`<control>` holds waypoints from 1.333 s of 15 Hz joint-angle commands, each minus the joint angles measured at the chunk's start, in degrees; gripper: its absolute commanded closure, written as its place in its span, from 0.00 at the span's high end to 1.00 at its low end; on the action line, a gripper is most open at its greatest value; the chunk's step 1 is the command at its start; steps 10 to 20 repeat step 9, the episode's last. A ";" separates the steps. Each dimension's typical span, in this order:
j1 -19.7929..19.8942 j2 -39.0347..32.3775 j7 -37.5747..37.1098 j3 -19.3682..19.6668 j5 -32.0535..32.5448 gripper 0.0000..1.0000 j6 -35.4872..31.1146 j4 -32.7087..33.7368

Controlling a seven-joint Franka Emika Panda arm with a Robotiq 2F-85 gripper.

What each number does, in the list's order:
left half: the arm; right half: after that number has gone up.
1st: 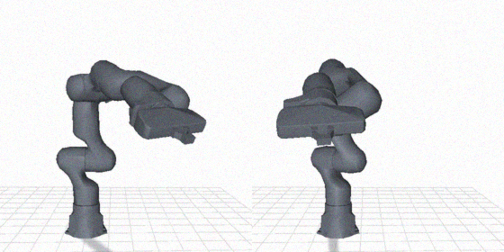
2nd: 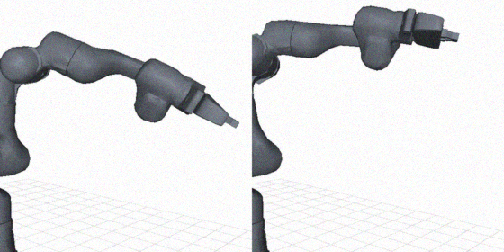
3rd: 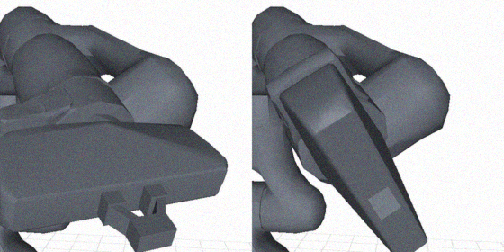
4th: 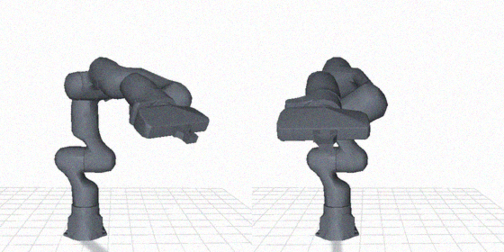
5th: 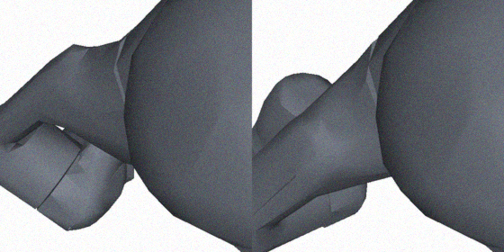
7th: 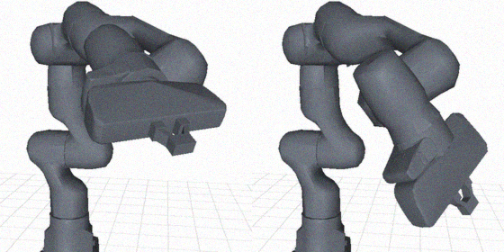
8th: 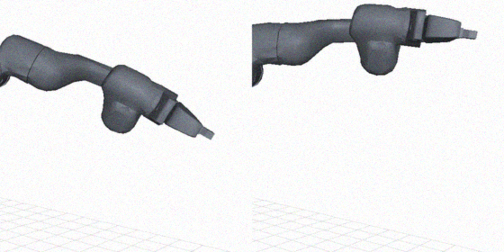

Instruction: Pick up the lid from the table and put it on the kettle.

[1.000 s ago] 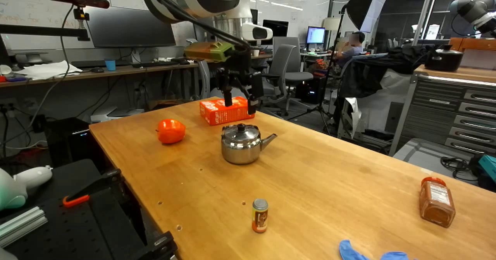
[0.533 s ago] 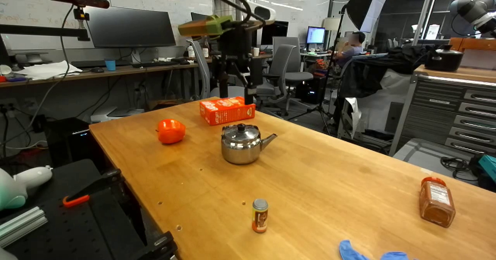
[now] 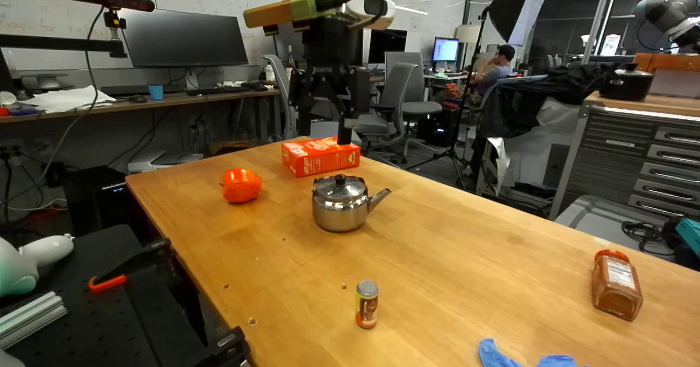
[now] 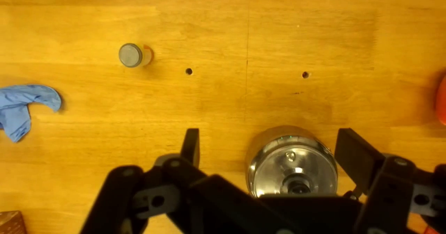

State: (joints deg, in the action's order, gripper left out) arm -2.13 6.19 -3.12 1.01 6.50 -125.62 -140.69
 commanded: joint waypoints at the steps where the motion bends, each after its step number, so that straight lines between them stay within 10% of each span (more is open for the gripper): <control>1: 0.86 1.73 6.57 -0.04 -0.06 1.00 3.94 -0.39; 20: 0.78 0.00 5.16 -0.47 -0.10 1.00 2.65 -0.08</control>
